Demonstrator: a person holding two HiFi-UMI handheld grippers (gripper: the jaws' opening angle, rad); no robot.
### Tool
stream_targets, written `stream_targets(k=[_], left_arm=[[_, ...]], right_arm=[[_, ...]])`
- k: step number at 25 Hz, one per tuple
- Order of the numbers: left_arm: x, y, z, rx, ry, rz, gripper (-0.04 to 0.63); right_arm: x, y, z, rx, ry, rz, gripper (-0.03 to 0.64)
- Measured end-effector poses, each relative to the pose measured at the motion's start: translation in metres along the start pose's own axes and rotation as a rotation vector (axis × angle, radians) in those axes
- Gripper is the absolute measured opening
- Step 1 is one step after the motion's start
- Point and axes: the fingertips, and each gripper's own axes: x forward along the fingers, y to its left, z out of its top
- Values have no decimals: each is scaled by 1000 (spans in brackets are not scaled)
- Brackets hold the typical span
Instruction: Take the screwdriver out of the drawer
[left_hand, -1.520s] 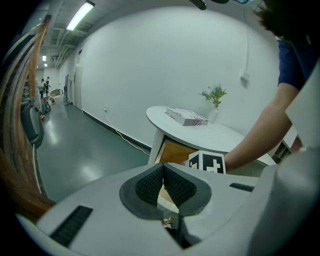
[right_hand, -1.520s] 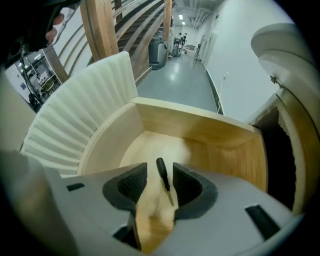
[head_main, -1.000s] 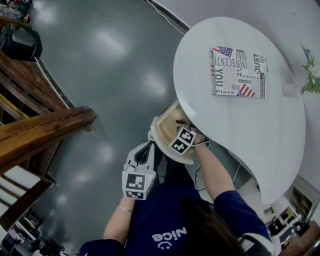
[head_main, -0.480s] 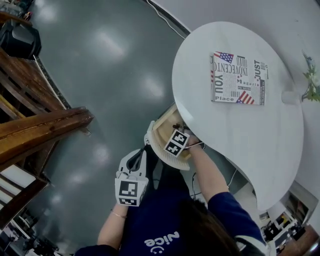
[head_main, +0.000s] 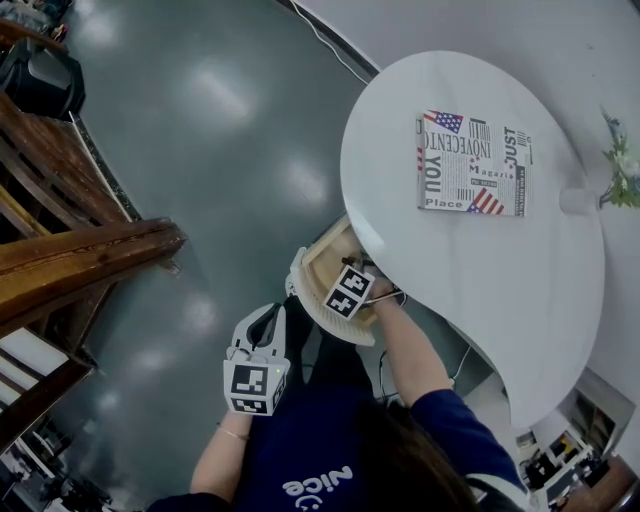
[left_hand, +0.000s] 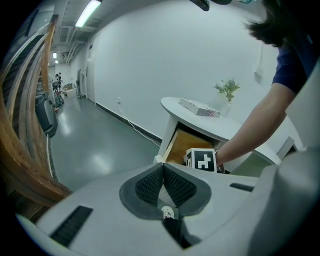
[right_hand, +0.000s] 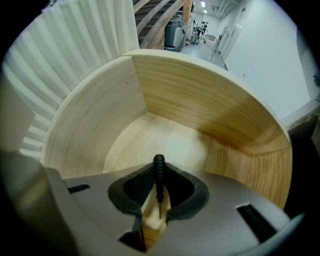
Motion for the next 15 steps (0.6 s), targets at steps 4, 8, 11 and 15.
stream_targets(k=[4, 8, 11, 15], left_arm=[[0, -3, 5, -5, -16, -1, 5], [-1, -9, 10, 10, -29, -10, 5], [-2, -13, 16, 19, -45, -17, 5], [-4, -12, 20, -56, -58, -23, 5]], right_arm=[[-18, -2, 8, 78, -59, -38, 74], [-35, 3, 13, 102, -98, -63, 74], [-49, 2, 16, 120, -124, -82, 74], [-80, -3, 20, 235, -191, -85, 74]])
